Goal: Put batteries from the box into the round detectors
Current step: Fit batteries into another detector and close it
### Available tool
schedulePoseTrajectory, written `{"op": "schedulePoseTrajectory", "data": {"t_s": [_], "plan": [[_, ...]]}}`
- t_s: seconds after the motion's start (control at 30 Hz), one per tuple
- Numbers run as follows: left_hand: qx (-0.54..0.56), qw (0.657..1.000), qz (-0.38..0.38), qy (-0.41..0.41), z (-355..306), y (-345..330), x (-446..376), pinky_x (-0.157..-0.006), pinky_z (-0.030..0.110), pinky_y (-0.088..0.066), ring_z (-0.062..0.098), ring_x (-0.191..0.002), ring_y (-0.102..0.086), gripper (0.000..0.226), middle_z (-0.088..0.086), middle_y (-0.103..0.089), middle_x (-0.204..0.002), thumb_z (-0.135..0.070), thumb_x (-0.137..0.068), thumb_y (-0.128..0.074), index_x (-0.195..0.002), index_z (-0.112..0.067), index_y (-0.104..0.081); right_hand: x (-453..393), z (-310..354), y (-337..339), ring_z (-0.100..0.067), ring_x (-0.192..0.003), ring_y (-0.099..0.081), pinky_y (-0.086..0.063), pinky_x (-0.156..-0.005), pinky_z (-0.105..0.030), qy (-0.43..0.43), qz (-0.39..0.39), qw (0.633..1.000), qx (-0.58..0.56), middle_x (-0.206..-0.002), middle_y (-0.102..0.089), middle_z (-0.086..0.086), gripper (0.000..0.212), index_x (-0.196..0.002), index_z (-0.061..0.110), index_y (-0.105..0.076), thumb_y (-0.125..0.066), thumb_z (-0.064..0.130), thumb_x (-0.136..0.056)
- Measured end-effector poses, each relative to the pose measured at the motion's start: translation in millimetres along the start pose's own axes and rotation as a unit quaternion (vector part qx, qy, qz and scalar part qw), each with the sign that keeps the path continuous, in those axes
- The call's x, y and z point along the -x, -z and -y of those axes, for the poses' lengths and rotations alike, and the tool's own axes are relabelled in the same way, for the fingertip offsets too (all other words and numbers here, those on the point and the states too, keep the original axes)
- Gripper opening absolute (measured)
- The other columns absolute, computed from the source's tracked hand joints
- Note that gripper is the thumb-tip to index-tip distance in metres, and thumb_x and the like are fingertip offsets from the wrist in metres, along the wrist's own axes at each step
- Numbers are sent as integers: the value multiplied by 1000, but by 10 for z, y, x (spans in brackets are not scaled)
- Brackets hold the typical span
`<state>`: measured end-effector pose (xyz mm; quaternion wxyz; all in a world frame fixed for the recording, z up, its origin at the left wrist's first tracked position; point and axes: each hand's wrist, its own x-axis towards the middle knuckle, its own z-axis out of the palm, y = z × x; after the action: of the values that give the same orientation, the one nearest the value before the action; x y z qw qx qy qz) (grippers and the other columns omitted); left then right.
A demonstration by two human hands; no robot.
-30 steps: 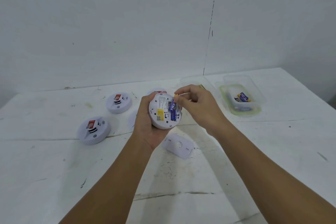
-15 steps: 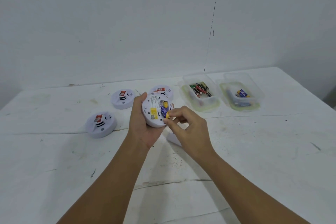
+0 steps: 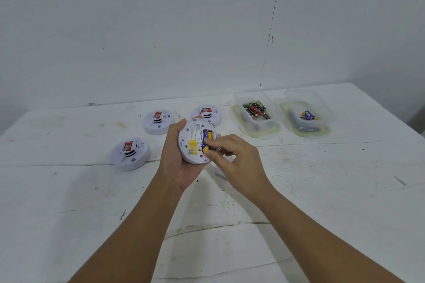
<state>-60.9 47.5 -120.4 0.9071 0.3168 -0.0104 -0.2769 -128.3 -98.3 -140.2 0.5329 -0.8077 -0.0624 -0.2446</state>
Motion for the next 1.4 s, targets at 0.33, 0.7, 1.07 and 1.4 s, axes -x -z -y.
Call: {"op": "schedulePoseTrajectory", "data": {"t_s": [0.33, 0.7, 1.07, 1.4], "plan": [[-37, 999, 8, -8, -1, -38, -15, -98, 46, -50, 31, -102, -65, 36, 15, -69, -113, -40, -89, -56, -106, -17, -78, -43, -55, 30, -15, -88, -71, -58, -84, -42, -48, 14, 997, -56, -103, -73, 11, 27, -111, 23, -82, -85, 15, -85], [-26, 999, -17, -19, 22, -39, 30, -97, 45, -47, 32, -106, -62, 37, 15, -68, -114, -43, -92, -56, -113, -18, -74, -8, -27, 17, -13, -88, -71, -58, -81, -35, -31, 3, 999, -39, -100, -74, 8, 24, -110, 20, -82, -85, 19, -86], [-69, 996, -43, -44, 52, -36, -14, -110, 53, -42, 31, -108, -58, 43, 11, -67, -111, -43, -83, -68, -120, -22, -69, -8, 1, -43, -8, -77, -67, -48, -72, -11, -36, -9, 999, 11, -93, -77, 11, 20, -107, 18, -83, -85, 21, -87], [-28, 998, -51, -40, 42, -17, 15, -90, 43, -50, 30, -98, -66, 36, 12, -71, -106, -42, -93, -57, -120, -21, -68, -51, 38, -18, -7, -78, -70, -50, -69, -13, -124, 13, 991, -43, -84, -78, 13, 13, -102, 23, -84, -82, 26, -89]]}}
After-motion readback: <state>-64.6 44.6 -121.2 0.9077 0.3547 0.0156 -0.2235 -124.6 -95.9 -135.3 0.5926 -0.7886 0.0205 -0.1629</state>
